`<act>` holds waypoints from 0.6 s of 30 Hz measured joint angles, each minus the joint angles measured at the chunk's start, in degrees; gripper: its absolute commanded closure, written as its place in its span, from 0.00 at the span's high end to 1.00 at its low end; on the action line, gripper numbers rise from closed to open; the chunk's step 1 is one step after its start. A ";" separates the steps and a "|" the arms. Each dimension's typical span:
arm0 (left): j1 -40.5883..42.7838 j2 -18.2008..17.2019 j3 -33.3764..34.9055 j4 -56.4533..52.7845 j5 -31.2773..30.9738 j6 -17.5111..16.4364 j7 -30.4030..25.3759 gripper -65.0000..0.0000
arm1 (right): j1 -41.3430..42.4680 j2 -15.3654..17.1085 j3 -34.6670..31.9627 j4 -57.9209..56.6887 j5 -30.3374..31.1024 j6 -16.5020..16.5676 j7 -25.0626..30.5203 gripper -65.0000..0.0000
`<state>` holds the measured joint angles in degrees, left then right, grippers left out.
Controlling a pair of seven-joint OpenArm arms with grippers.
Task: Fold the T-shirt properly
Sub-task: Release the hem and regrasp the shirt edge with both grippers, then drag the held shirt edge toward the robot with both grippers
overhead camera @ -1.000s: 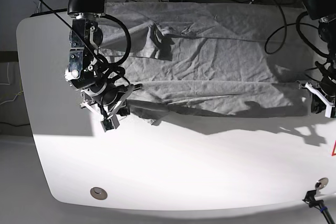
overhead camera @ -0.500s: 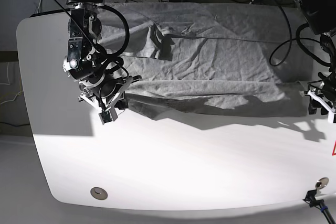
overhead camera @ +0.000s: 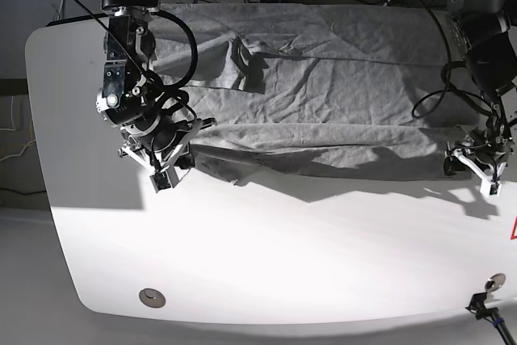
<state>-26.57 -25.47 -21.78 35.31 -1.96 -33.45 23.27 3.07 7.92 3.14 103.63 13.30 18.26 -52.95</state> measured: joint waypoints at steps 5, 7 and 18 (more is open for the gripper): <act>-1.03 -0.11 0.90 -3.54 -0.17 3.76 -5.16 0.70 | 0.04 0.02 -0.02 0.00 -0.04 0.00 0.11 0.00; -1.03 -0.28 0.90 -3.54 -0.15 3.89 -5.46 0.70 | 0.13 0.00 -0.02 0.02 -0.02 0.00 0.17 0.00; -1.03 -1.07 0.85 -3.67 0.66 3.82 -5.09 0.70 | 0.04 0.02 0.04 0.00 -0.04 0.00 0.13 0.00</act>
<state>-27.59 -26.55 -20.93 31.64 -1.30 -29.63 18.17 3.11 7.94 3.18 103.63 13.26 18.26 -52.82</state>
